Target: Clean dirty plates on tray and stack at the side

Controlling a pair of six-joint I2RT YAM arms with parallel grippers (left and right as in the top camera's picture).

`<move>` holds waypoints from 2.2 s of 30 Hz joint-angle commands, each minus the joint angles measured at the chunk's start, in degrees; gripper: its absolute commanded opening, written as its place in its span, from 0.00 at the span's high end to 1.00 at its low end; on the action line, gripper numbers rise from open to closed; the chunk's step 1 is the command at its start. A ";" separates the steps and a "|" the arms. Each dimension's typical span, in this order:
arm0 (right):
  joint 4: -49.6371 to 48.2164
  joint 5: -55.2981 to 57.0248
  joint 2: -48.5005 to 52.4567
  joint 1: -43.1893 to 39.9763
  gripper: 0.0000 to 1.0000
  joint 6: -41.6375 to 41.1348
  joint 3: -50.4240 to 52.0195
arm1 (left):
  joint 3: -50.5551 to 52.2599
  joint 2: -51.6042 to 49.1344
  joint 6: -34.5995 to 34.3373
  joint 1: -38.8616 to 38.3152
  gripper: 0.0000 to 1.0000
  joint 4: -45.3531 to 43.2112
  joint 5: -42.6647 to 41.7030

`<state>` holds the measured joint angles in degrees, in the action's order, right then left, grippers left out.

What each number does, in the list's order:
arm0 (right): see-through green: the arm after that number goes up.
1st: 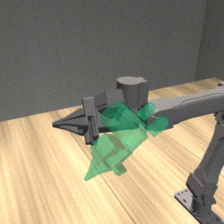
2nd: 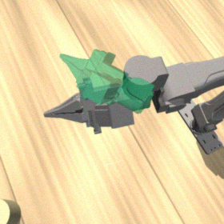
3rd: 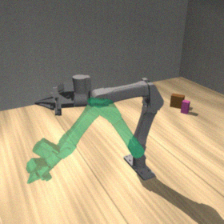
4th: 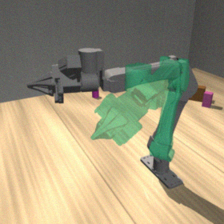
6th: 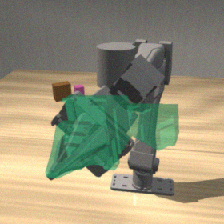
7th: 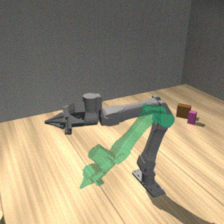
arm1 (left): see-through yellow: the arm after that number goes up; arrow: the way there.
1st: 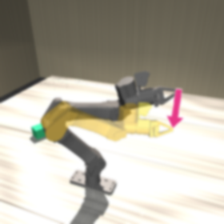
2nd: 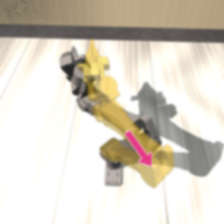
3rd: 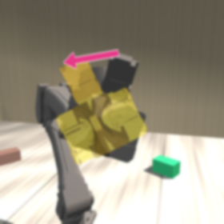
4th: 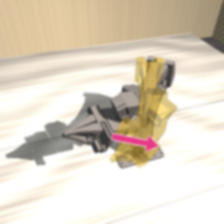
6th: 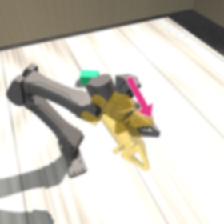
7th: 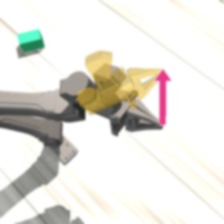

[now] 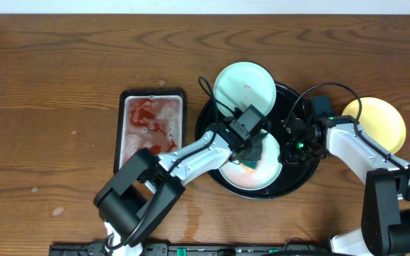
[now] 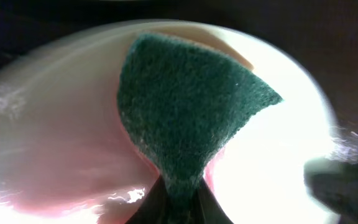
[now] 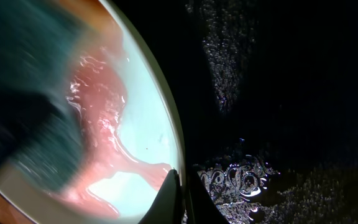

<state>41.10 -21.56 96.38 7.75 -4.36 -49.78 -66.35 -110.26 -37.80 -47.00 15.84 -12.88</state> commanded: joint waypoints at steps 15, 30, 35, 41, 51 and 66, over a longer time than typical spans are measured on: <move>0.50 1.77 0.28 -0.13 0.99 0.20 -0.09 | 0.85 -2.78 -2.47 -0.81 0.93 18.99 22.29; 1.18 1.81 0.13 -0.15 0.99 0.37 -0.09 | -14.05 1.40 3.48 -0.79 0.92 29.33 19.76; 1.16 2.19 -2.45 -0.15 0.99 0.35 -0.11 | -14.05 8.76 3.45 0.55 0.93 30.60 14.21; 2.95 7.10 -8.57 0.00 0.99 -0.57 -0.11 | -14.03 19.32 3.50 8.37 0.93 37.11 13.94; 5.20 29.09 -23.82 9.99 0.99 -6.67 -0.46 | -8.81 23.37 8.94 35.01 0.93 41.46 12.90; 5.01 63.95 -37.44 30.82 0.99 -0.55 -3.63 | 0.46 22.82 15.34 45.27 0.72 35.76 4.24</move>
<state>46.28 33.12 60.31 35.42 -8.32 -50.70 -65.52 -87.70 -23.68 -1.93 51.59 -7.40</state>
